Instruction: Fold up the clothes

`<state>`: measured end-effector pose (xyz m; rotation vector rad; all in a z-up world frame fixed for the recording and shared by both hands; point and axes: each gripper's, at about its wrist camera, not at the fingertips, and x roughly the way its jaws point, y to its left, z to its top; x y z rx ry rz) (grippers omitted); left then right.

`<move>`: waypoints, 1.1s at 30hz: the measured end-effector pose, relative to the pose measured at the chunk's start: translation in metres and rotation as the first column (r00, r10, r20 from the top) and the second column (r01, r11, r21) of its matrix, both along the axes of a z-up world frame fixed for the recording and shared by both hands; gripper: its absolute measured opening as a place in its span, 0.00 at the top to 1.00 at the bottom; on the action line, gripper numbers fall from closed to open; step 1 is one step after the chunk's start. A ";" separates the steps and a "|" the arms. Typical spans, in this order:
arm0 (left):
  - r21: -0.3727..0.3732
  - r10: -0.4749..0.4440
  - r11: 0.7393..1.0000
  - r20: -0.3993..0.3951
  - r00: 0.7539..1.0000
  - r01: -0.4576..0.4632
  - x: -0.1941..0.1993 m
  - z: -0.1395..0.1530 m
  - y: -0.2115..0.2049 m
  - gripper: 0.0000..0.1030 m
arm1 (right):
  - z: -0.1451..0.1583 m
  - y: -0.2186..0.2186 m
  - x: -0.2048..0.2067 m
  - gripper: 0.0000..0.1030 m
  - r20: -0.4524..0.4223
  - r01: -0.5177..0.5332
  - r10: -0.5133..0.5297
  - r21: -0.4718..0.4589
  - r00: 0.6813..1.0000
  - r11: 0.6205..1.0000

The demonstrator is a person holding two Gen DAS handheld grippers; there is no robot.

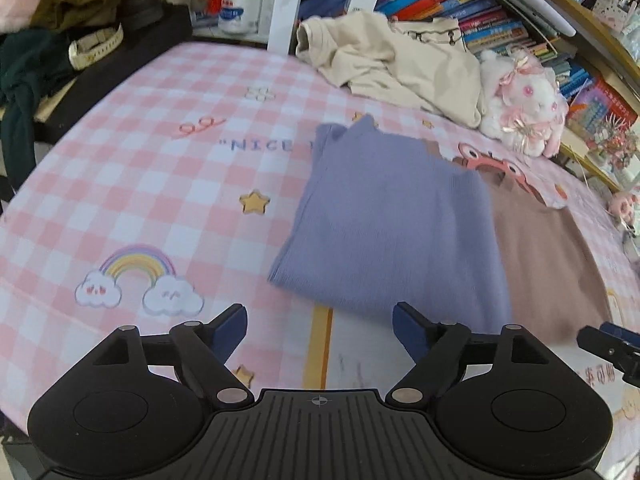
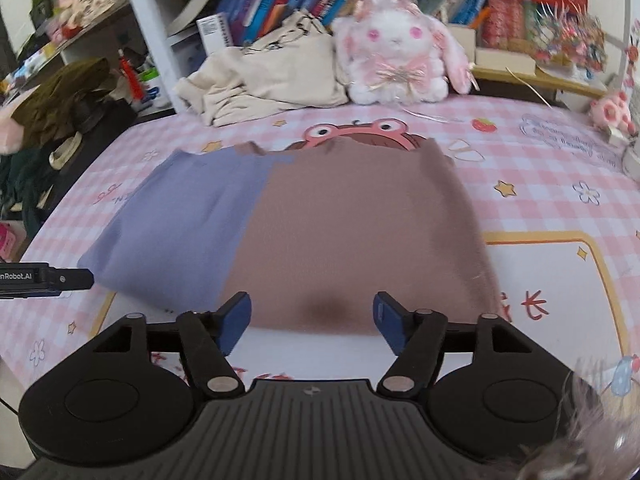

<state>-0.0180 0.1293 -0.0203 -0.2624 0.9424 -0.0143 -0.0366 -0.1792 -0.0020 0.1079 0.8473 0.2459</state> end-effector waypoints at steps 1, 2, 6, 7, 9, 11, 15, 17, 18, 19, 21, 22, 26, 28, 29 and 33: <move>-0.044 0.009 0.999 -0.008 1.000 -0.009 -0.003 -0.001 0.005 0.20 | 0.000 0.005 -0.003 0.29 0.001 -0.001 0.001 -0.004 1.000 1.000; -0.088 0.017 0.996 -0.017 1.000 -0.019 -0.005 -0.003 0.010 0.20 | 0.000 0.010 -0.005 0.29 -0.003 -0.002 0.002 -0.009 1.000 1.000; -0.356 0.090 0.928 -0.074 0.993 -0.110 -0.012 -0.018 0.035 0.20 | -0.003 0.027 -0.014 0.28 -0.024 -0.015 0.014 -0.038 1.000 0.999; -0.423 0.112 0.895 -0.098 0.989 -0.144 -0.013 -0.025 0.042 0.20 | -0.003 0.033 -0.016 0.28 -0.025 -0.022 0.020 -0.049 0.999 0.999; -0.486 0.137 0.852 -0.153 0.979 -0.195 -0.011 -0.038 0.049 0.20 | -0.003 0.043 -0.021 0.28 -0.023 -0.039 0.037 -0.076 0.999 0.996; -0.517 0.149 0.829 -0.161 0.976 -0.212 -0.009 -0.044 0.052 0.20 | -0.003 0.053 -0.026 0.28 -0.021 -0.056 0.054 -0.106 0.998 0.993; -0.566 0.184 0.789 -0.151 0.971 -0.237 -0.005 -0.050 0.055 0.20 | -0.003 0.065 -0.035 0.26 -0.026 -0.084 0.081 -0.151 0.996 0.985; -0.589 0.235 0.755 -0.166 0.958 -0.287 -0.004 -0.055 0.058 0.20 | -0.003 0.068 -0.037 0.26 -0.032 -0.090 0.085 -0.159 0.996 0.983; -0.601 0.263 0.735 -0.175 0.949 -0.314 -0.004 -0.057 0.059 0.20 | -0.003 0.068 -0.039 0.26 -0.034 -0.089 0.085 -0.165 0.996 0.982; -0.620 0.277 0.714 -0.178 0.944 -0.327 -0.003 -0.060 0.059 0.20 | -0.003 0.069 -0.039 0.26 -0.034 -0.088 0.083 -0.172 0.996 0.981; -0.662 0.280 0.674 -0.183 0.942 -0.329 0.002 -0.066 0.060 0.20 | -0.001 0.069 -0.040 0.26 -0.034 -0.081 0.076 -0.183 0.997 0.980; -0.680 0.280 0.655 -0.185 0.942 -0.329 0.005 -0.069 0.060 0.20 | -0.001 0.069 -0.040 0.26 -0.034 -0.078 0.072 -0.188 0.997 0.979; -0.744 0.294 0.571 -0.211 0.932 -0.348 0.016 -0.080 0.059 0.22 | 0.002 0.070 -0.040 0.26 -0.024 -0.059 0.055 -0.204 0.998 0.977; -0.767 0.308 0.527 -0.228 0.924 -0.365 0.020 -0.084 0.057 0.22 | 0.004 0.070 -0.039 0.26 -0.014 -0.052 0.050 -0.207 0.999 0.977; -0.772 0.318 0.515 -0.233 0.919 -0.373 0.021 -0.085 0.057 0.22 | 0.005 0.070 -0.039 0.26 -0.011 -0.049 0.048 -0.209 0.999 0.977; -0.765 0.349 0.506 -0.241 0.906 -0.398 0.022 -0.084 0.055 0.27 | 0.006 0.067 -0.036 0.26 -0.009 -0.028 0.026 -0.207 1.000 0.978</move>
